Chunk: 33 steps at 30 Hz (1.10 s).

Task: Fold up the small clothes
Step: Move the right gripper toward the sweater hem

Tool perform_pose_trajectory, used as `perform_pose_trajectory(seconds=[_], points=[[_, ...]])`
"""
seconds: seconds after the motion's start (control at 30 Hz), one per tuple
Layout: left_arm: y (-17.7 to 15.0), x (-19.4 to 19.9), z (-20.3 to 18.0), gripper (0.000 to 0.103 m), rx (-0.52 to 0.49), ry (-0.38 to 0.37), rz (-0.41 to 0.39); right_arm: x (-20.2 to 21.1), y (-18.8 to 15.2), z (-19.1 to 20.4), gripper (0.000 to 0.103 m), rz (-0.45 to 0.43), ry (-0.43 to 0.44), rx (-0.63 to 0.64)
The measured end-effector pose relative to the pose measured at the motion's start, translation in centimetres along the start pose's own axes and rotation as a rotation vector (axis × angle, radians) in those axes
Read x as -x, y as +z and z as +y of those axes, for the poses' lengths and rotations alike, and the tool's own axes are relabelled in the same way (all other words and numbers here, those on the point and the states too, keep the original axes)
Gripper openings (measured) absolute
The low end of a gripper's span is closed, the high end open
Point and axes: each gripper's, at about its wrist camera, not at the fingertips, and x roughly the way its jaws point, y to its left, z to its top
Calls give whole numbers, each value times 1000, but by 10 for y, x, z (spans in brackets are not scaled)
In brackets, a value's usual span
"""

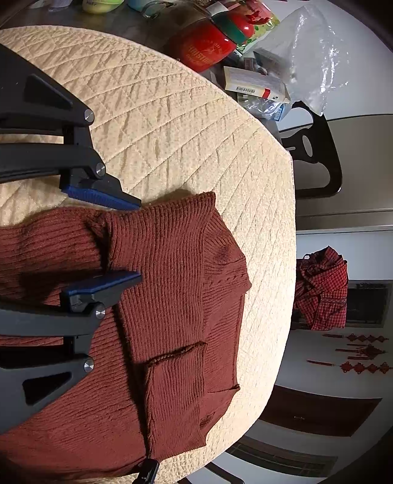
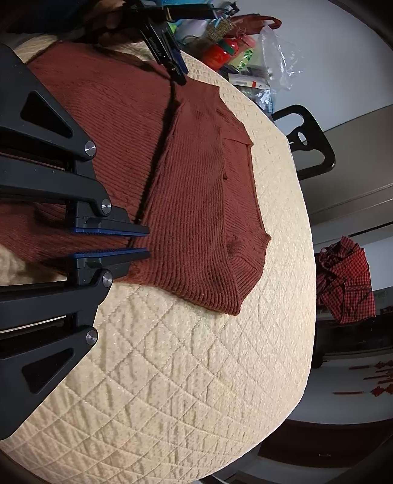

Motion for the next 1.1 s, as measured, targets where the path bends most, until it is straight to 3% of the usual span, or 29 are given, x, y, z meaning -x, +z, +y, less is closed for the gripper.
perform_pose_trajectory(seconds=[0.2, 0.4, 0.7, 0.93, 1.1], points=[[-5, 17, 0, 45, -11, -2, -17, 14, -7, 1, 14, -15, 16, -6], [-15, 39, 0, 51, -1, -19, -41, 33, -15, 8, 31, -45, 51, -2], [-45, 75, 8, 56, 50, -91, -67, 53, -45, 13, 39, -44, 117, -28], [-78, 83, 15, 56, 103, -173, -17, 60, -78, 2, 39, -6, 120, -82], [-100, 84, 14, 56, 128, -230, 29, 63, -99, -3, 39, 26, 169, -136]])
